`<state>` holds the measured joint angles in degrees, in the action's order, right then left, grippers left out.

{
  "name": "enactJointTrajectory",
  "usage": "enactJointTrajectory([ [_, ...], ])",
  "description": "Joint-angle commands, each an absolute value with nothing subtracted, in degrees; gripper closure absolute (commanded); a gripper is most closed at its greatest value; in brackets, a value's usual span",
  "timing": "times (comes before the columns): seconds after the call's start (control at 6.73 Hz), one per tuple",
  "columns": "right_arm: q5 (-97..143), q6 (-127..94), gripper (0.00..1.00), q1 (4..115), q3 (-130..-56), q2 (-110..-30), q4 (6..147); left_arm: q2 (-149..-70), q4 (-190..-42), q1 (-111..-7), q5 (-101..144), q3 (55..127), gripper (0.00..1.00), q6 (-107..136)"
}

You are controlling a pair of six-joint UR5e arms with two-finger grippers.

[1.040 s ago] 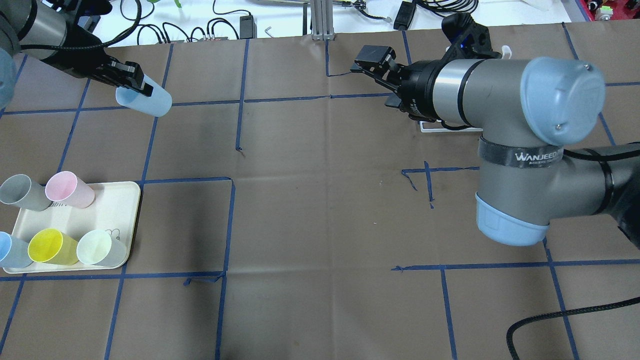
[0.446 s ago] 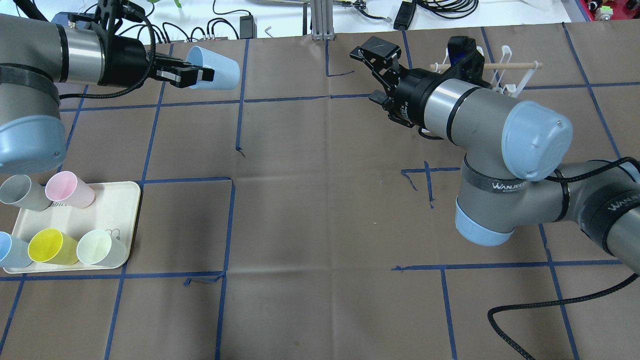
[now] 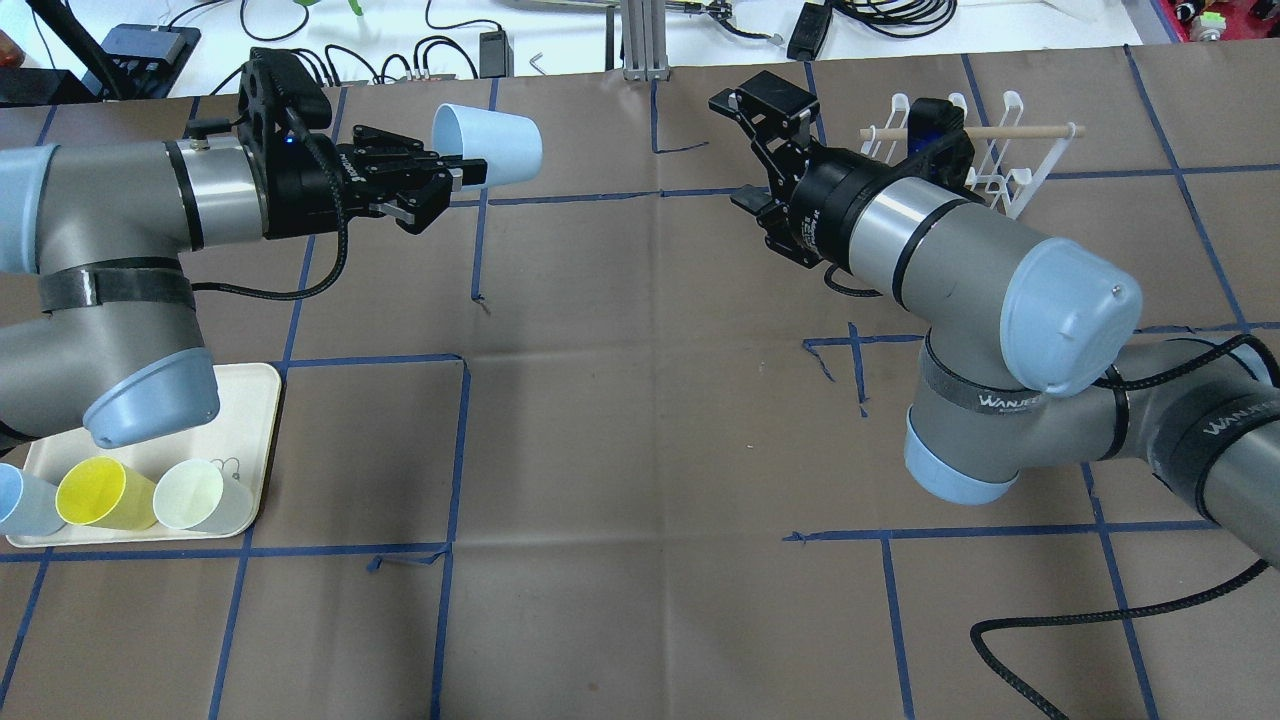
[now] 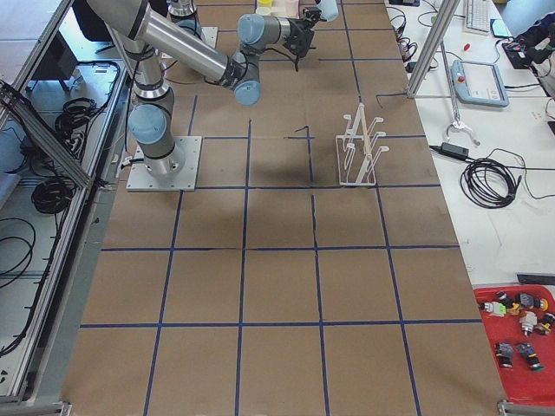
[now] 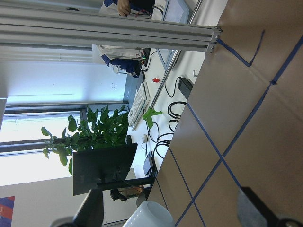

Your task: Transfer IKEA cup to right arm and place on rack

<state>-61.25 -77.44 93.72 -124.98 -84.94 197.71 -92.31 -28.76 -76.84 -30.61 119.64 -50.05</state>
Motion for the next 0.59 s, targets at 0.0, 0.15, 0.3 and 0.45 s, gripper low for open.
enactJointTrajectory([
  [0.0, -61.5, -78.0, 0.00, 94.0, -125.9, -83.9, 201.7, -92.3, -20.2, -81.7, -30.0, 123.1, 0.99, -49.9],
  [0.15, -61.6, -78.2, 0.00, 94.3, -125.9, -83.1, 201.4, -92.9, -15.7, -82.5, -28.3, 125.1, 0.99, -50.1],
  [0.3, -61.8, -81.5, 0.00, 94.4, -126.2, -82.9, 201.4, -93.1, -12.4, -82.5, -26.5, 127.3, 0.99, -49.4],
  [0.45, -61.8, -87.7, 0.00, 94.4, -126.2, -82.8, 201.2, -93.3, -8.9, -82.5, -26.3, 128.2, 1.00, -48.9],
])
